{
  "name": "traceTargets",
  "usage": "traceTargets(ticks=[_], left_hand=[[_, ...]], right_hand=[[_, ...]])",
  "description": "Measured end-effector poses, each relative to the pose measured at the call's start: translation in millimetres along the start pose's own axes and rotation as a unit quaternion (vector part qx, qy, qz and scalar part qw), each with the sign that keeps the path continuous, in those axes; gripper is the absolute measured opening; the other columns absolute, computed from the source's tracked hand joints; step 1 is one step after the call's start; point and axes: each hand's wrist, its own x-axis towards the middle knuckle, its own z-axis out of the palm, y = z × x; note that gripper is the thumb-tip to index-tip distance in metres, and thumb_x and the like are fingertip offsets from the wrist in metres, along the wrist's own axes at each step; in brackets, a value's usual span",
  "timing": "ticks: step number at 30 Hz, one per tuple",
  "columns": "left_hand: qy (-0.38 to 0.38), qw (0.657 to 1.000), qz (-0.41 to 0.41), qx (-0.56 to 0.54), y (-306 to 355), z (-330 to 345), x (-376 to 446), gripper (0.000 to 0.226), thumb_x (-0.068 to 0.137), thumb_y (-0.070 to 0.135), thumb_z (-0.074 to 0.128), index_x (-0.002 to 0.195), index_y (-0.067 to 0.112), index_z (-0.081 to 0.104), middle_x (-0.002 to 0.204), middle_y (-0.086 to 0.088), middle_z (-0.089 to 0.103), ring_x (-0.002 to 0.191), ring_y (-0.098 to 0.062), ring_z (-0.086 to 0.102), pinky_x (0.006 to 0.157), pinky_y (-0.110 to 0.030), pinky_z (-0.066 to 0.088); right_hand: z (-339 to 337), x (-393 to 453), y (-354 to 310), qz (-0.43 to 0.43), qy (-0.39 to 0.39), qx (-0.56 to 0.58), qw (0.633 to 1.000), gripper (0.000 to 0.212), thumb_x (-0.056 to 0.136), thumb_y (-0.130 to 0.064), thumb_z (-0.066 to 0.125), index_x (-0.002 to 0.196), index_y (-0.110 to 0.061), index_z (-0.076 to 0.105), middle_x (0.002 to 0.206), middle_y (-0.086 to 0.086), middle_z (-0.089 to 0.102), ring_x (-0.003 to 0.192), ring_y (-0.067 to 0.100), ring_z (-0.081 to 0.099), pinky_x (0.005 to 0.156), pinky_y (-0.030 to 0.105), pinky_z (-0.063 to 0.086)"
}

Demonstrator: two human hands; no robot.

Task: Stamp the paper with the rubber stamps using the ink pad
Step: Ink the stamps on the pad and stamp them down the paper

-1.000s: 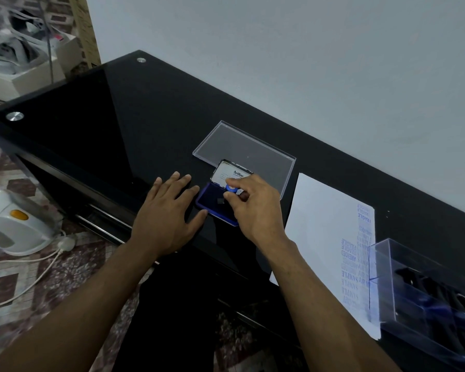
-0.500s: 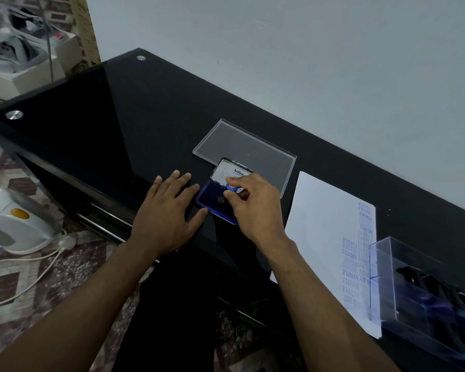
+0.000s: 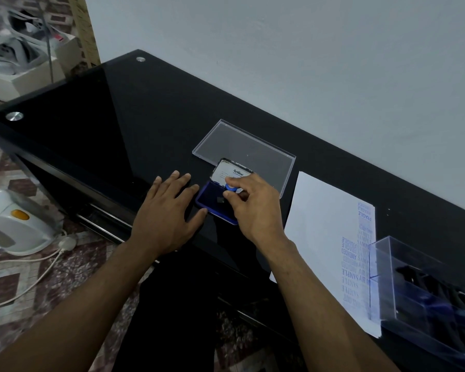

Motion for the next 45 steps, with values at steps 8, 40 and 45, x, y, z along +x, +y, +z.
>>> traceTargets(ticks=[8, 40, 45], left_hand=[[-0.009, 0.999, -0.009, -0.038, 2.9, -7.5, 2.9, 0.080, 0.088, 0.070, 0.035, 0.151, 0.022, 0.040, 0.161, -0.006, 0.034, 0.153, -0.022, 0.019, 0.125, -0.047, 0.011], [-0.119, 0.972, 0.167, -0.119, 241.0, 40.7, 49.6, 0.078, 0.087, 0.070, 0.035, 0.153, 0.028, 0.037, 0.165, 0.004, 0.024, 0.155, -0.020, 0.014, 0.125, -0.049, 0.015], [-0.107, 0.971, 0.188, -0.099, 243.7, 56.4, 61.3, 0.072, 0.091, 0.068, 0.039, 0.151, 0.028, 0.041, 0.165, 0.002, 0.026, 0.154, -0.021, 0.014, 0.123, -0.045, 0.011]], right_hand=[[-3.9, -13.0, 4.0, -0.028, 0.061, 0.016, 0.998, 0.029, 0.091, -0.020, 0.069, 0.119, -0.017, 0.069, 0.117, -0.001, 0.065, 0.092, 0.010, 0.067, 0.081, 0.022, 0.058], [-190.2, -85.0, 150.5, 0.118, 0.235, -0.050, 0.964, 0.022, 0.084, -0.018, 0.077, 0.106, -0.017, 0.076, 0.099, -0.005, 0.068, 0.073, 0.000, 0.062, 0.076, 0.015, 0.054], [-190.7, -77.0, 159.8, 0.120, 0.211, -0.069, 0.967, 0.023, 0.085, -0.019, 0.076, 0.108, -0.017, 0.075, 0.101, -0.005, 0.068, 0.075, 0.002, 0.062, 0.078, 0.006, 0.048]])
